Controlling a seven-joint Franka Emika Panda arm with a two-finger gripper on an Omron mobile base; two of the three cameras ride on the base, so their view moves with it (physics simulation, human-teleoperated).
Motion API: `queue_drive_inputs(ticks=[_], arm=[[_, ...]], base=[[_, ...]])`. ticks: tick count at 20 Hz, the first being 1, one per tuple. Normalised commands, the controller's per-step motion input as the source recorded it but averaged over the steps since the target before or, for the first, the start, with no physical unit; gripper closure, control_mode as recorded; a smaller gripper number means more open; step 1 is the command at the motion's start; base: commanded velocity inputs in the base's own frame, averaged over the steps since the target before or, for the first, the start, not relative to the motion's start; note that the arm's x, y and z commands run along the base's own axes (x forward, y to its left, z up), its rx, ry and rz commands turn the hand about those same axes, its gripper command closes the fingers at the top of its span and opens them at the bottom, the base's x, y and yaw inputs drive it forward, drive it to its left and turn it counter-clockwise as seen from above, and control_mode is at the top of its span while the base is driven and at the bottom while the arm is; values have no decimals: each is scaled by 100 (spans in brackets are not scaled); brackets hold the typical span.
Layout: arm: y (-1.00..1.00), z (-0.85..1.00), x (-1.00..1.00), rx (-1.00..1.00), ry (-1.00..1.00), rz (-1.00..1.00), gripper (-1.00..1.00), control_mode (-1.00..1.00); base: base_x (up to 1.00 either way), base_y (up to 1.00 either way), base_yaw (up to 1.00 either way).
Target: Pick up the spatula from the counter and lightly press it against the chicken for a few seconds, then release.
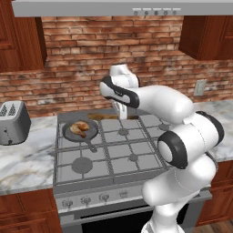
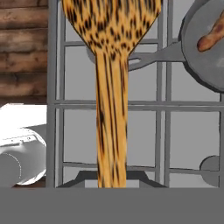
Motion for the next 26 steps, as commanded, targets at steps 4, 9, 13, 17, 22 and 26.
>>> queue_drive_inputs(ticks=[4, 9, 13, 17, 22, 26], arm=[[2, -1, 0, -7, 0, 4, 100, -100], [0, 0, 0, -8, 0, 0, 100, -100], [0, 0, 5, -6, 0, 0, 100, -100], [1, 0, 6, -2, 0, 0, 100, -100], [3, 0, 2, 0, 0, 0, 100, -100], [6, 0, 0, -1, 0, 0, 100, -100]], base=[[0, 0, 0], [0, 0, 0], [0, 0, 0], [0, 0, 0], [0, 0, 0], [0, 0, 0]])
